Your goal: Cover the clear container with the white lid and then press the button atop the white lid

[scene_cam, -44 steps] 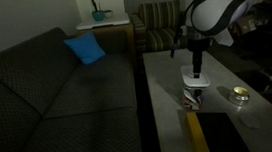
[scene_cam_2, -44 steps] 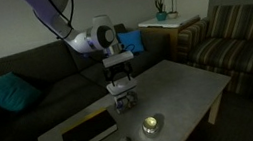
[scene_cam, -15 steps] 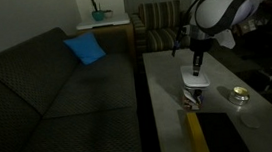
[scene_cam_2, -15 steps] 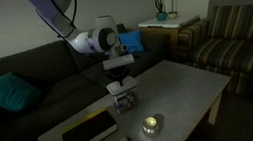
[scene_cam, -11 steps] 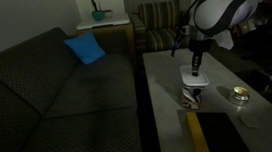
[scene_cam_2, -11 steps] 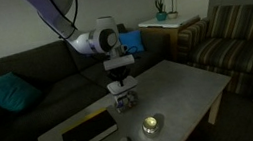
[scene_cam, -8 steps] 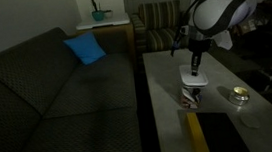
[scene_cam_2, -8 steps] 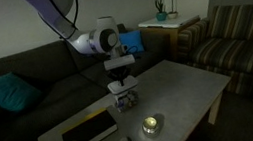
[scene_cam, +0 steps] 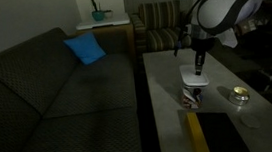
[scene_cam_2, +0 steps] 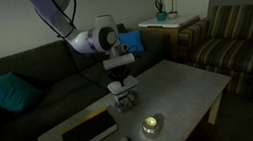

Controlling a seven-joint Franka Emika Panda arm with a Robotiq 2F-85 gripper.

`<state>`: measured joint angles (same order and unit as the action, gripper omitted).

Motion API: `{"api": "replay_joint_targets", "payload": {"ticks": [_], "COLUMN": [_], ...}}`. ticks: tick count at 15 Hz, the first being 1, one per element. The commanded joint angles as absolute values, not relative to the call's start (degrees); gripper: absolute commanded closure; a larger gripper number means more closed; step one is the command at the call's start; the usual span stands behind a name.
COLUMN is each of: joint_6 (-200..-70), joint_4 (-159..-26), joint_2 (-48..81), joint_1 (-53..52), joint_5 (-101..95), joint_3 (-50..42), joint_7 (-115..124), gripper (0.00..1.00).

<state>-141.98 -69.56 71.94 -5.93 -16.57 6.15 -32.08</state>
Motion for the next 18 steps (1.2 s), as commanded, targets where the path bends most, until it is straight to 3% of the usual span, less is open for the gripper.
{"api": "replay_joint_targets", "payload": {"ticks": [1, 4, 6, 16, 18], "joint_6": [-146.2, -149.5, -151.1, -155.5, -155.3], "joint_4": [-80.9, -85.6, -88.1, -96.8, -97.8], "joint_2": [64.8, 62.0, 60.4, 55.2, 54.5], "joint_1": [-5.5, -5.1, -5.0, -4.2, -4.2], "joint_5": [-18.7, -20.1, -20.7, -22.1, -22.0], "joint_3": [4.5, 4.3, 4.2, 4.6, 4.6], "joint_7": [-31.5, -31.7, -31.7, -32.0, -31.8], "gripper": [1.00, 0.99, 0.73, 0.05, 0.00]}}
